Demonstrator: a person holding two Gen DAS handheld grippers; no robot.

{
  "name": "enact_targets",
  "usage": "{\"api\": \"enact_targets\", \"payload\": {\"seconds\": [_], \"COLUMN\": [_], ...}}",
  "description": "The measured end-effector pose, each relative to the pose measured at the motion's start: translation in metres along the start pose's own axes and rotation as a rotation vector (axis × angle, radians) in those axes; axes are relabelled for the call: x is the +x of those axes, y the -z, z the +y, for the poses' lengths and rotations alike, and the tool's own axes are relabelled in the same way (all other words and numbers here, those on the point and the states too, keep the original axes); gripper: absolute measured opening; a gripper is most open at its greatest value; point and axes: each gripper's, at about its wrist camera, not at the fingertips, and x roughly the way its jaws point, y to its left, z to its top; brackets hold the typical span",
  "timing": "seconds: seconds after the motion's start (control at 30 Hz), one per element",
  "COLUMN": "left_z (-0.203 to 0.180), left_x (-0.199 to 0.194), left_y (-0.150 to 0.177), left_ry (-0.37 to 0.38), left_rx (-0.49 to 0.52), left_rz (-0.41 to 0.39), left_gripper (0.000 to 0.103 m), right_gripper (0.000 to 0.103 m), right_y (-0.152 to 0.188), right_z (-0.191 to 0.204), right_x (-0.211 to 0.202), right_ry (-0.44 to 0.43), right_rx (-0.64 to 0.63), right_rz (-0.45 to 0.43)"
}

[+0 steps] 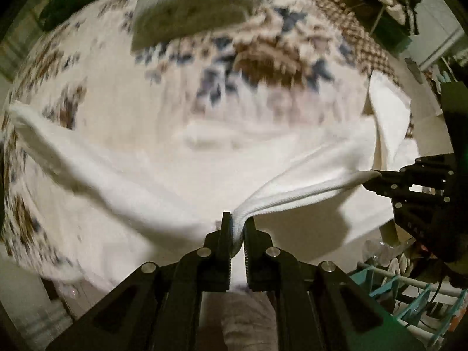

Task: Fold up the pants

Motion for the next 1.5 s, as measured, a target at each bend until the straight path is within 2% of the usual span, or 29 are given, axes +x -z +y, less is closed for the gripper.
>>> {"api": "enact_targets", "payload": {"seconds": [0.13,0.23,0.27,0.3,0.33,0.37,0.4,0.5,0.53,0.57,0.63,0.73,0.9,1.0,1.17,1.37,1.47,1.5], "left_z": [-0.002,-0.001,0.0,0.003,0.007,0.011,0.016,0.025,0.027,0.029,0.028,0.02,-0.002,-0.018,-0.038,-0.049,-0.055,-0.057], "left_x": [0.035,0.053,0.053,0.053,0.05,0.046,0.039,0.017,0.009,0.004,-0.003,0.0,0.017,0.027,0.041,0.054,0.057,0.059], "left_y": [0.028,0.036,0.038,0.039,0.04,0.04,0.04,0.034,0.028,0.023,0.009,-0.014,-0.052,-0.07,-0.092,-0.107,-0.111,-0.112], "left_ry": [-0.003,-0.016,-0.014,-0.013,-0.009,0.0,0.008,-0.014,-0.028,-0.034,-0.045,-0.081,-0.1,-0.113,-0.129,-0.143,-0.152,-0.151], "left_rx": [-0.062,-0.113,-0.139,-0.174,-0.21,-0.25,-0.29,-0.372,-0.394,-0.407,-0.401,-0.366,-0.302,-0.254,-0.207,-0.192,-0.174,-0.168], "left_rz": [0.062,0.096,0.104,0.113,0.113,0.109,0.101,0.05,0.02,-0.01,-0.066,-0.101,-0.135,-0.145,-0.139,-0.11,-0.102,-0.098], "left_gripper": [0.007,0.014,0.017,0.019,0.03,0.041,0.044,0.057,0.067,0.072,0.072,0.078,0.079,0.079,0.079,0.079,0.079,0.079], "right_gripper": [0.005,0.012,0.019,0.031,0.043,0.072,0.088,0.088,0.088,0.088,0.088,0.088,0.088,0.088,0.088,0.088,0.072,0.059], "right_y": [0.021,0.031,0.034,0.037,0.04,0.043,0.047,0.056,0.058,0.062,0.062,0.061,0.046,0.031,-0.001,-0.026,-0.027,-0.027], "right_z": [0.006,0.004,0.001,-0.003,-0.006,-0.01,-0.016,-0.037,-0.044,-0.057,-0.08,-0.121,-0.193,-0.226,-0.256,-0.269,-0.268,-0.266], "right_x": [0.029,0.05,0.055,0.058,0.058,0.057,0.051,0.031,0.026,0.016,0.004,-0.011,-0.016,-0.009,0.013,0.051,0.063,0.063], "right_ry": [0.001,-0.018,-0.037,-0.081,-0.11,-0.134,-0.163,-0.203,-0.208,-0.21,-0.21,-0.167,-0.044,0.025,0.082,0.112,0.114,0.115], "right_rx": [0.003,0.051,0.075,0.112,0.135,0.159,0.198,0.311,0.34,0.401,0.487,0.622,0.769,0.803,0.837,0.872,0.874,0.868], "right_rz": [0.051,0.116,0.137,0.155,0.156,0.155,0.143,0.103,0.09,0.061,0.021,-0.038,-0.085,-0.094,-0.098,-0.034,-0.014,-0.02]}}
